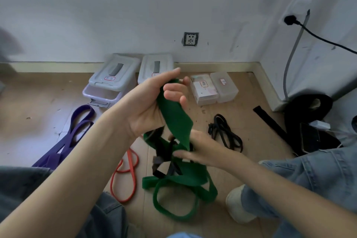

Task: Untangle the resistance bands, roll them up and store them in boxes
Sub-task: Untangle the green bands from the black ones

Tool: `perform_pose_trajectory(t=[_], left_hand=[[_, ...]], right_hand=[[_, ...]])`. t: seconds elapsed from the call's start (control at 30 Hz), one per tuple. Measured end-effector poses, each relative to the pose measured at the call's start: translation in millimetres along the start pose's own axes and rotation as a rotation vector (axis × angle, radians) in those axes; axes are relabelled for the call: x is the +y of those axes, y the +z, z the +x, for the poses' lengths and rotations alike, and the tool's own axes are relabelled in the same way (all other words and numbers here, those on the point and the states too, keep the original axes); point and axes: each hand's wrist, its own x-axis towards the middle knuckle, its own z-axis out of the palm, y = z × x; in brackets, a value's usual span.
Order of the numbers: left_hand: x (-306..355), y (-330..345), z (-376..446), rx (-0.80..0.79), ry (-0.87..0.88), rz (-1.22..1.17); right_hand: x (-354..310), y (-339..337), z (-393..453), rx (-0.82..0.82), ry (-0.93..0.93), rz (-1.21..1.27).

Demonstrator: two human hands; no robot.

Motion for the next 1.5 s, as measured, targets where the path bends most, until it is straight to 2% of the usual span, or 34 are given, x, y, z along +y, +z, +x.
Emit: perform_pose_trajectory(t=[0.07, 0.1, 0.17, 0.23, 0.3, 0.33, 0.37, 0.4, 0.47, 0.53, 0.57, 0.6, 0.63, 0.67, 0.7, 0.77, 0.83, 0.87, 0.93, 0.97, 1.0, 1.03, 1.1, 1.13, 1.17, 1.2, 1.27, 1.33, 1.4, 1.43, 1.47, 1.5], left_hand=[[7, -4, -3, -0.045, -0.004, -0.005], [11, -11, -4, 0.021, 0.016, 0.017], [20, -32, -7, 0.294, 0.072, 0.141], [22, -61, -9, 0.546, 0.051, 0.349], [18, -84, -9, 0.665, -0.115, 0.665], [15, -93, -8, 0.72, -0.23, 0.919], [14, -101, -7, 0.788, -0.32, 1.199], [14, -106, -6, 0.85, -0.363, 1.453], [13, -110, -5, 0.893, -0.389, 1.77], [5, -108, 0, 0.863, -0.377, 1.996], [-1, -104, 4, 0.767, -0.328, 2.027], [-7, -97, 8, 0.603, -0.222, 1.919], [-14, -86, 11, 0.405, -0.127, 1.669], [-23, -76, 14, 0.206, -0.092, 1.403], [-32, -69, 16, 0.053, -0.096, 1.232], [-52, -70, 22, -0.034, -0.109, 1.167], [-62, -74, 27, 0.029, -0.072, 1.26], [-62, -75, 27, 0.073, -0.048, 1.303], [-51, -68, 24, 0.155, 0.029, 1.287], [-43, -59, 22, 0.169, 0.094, 1.209], [-33, -49, 19, 0.151, 0.163, 1.103], [-24, -39, 17, 0.121, 0.228, 0.989], [-12, -25, 15, 0.152, 0.333, 0.777], [-11, -24, 16, 0.239, 0.365, 0.729], [-12, -24, 17, 0.354, 0.37, 0.722], [-16, -25, 19, 0.449, 0.361, 0.728], [-25, -23, 23, 0.478, 0.347, 0.762], [-23, -22, 25, 0.388, 0.363, 0.765], [-7, -27, 20, 0.421, 0.366, 0.713], [1, -35, 17, 0.522, 0.362, 0.789], [7, -46, 14, 0.671, 0.316, 1.017], [11, -59, 10, 0.813, 0.203, 1.349]], right_hand=[[8, -4, 2, 0.068, 0.083, -0.019], [13, -12, 3, 0.091, 0.171, -0.022], [17, -35, 3, 0.215, 0.349, -0.019], [15, -61, 0, 0.263, 0.411, 0.021], [4, -84, -7, 0.022, 0.382, 0.069], [1, -93, -12, -0.111, 0.38, 0.087], [0, -102, -16, -0.159, 0.383, 0.104], [0, -108, -18, -0.11, 0.385, 0.127], [-3, -110, -18, 0.154, 0.366, 0.188], [-15, -100, -15, 0.317, 0.278, 0.332], [-23, -95, -13, 0.34, 0.205, 0.436], [-29, -90, -11, 0.339, 0.115, 0.532], [-37, -88, -10, 0.338, 0.027, 0.622], [-43, -89, -10, 0.354, -0.051, 0.713], [-48, -92, -10, 0.382, -0.113, 0.808], [-51, -100, -12, 0.475, -0.176, 0.989], [-46, -106, -14, 0.574, -0.14, 1.123], [-41, -108, -15, 0.609, -0.078, 1.096], [-27, -108, -15, 0.571, 0.113, 0.83], [-18, -106, -16, 0.499, 0.203, 0.737], [-11, -103, -16, 0.397, 0.268, 0.759], [-7, -100, -17, 0.27, 0.282, 0.885], [-5, -94, -19, 0.005, 0.148, 1.313], [-5, -89, -20, -0.109, 0.048, 1.464], [-5, -82, -21, -0.181, -0.003, 1.503], [-3, -72, -19, -0.201, 0.023, 1.431], [-1, -52, -15, -0.123, 0.155, 0.991], [-2, -48, -12, 0.013, 0.185, 0.57], [-3, -57, -12, 0.123, 0.183, 0.381], [-3, -63, -13, 0.177, 0.225, 0.336], [-3, -70, -15, 0.244, 0.289, 0.315], [-1, -75, -16, 0.314, 0.355, 0.347]])
